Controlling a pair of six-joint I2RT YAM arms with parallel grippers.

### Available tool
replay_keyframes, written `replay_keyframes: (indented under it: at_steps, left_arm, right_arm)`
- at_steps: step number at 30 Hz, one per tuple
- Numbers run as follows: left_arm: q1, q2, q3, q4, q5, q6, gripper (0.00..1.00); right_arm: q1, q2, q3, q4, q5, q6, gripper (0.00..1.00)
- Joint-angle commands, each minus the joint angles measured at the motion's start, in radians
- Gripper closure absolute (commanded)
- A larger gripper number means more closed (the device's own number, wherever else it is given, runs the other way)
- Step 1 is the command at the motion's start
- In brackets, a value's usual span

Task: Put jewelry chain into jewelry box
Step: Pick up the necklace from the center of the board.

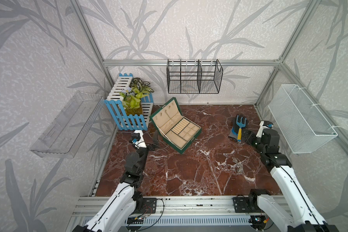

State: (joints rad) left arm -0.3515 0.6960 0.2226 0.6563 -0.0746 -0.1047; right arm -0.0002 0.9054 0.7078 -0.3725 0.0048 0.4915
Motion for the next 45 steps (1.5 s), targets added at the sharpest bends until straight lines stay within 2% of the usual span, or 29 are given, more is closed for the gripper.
replay_keyframes:
  at_steps: [1,4,7,13,20,27,36,40,45]
  left_arm:
    - [-0.122,0.019,0.022,-0.098,0.057,0.022,0.0]
    - [-0.261,0.066,0.03,-0.102,0.085,0.047,0.0]
    - [-0.354,0.106,0.023,-0.084,0.094,0.054,0.0]
    - [-0.439,0.149,0.023,-0.086,0.129,0.073,0.0]
    - [-0.467,0.152,0.036,-0.126,0.128,0.115,0.0]
    - [-0.475,0.156,0.031,-0.125,0.128,0.114,0.0]
    - [-0.479,0.188,0.044,-0.123,0.134,0.115,0.0]
    - [-0.484,0.204,0.048,-0.117,0.136,0.114,0.0]
    - [-0.487,0.238,0.059,-0.107,0.159,0.113,0.0]
  right_arm:
    - [0.077,0.076,0.034,-0.372,0.046,0.118,0.23]
    - [0.152,0.178,0.055,-0.432,0.097,0.128,0.3]
    - [0.175,0.284,0.073,-0.441,0.059,0.119,0.39]
    - [0.18,0.464,0.112,-0.44,0.059,0.091,0.43]
    - [0.162,0.61,0.145,-0.395,0.057,0.06,0.49]
    - [0.112,0.666,0.144,-0.343,0.02,0.022,0.53]
    - [0.131,0.726,0.134,-0.289,-0.058,0.018,0.59]
    - [0.168,0.747,0.138,-0.281,-0.078,0.027,0.74]
    - [0.221,0.752,0.153,-0.278,-0.081,0.048,0.99]
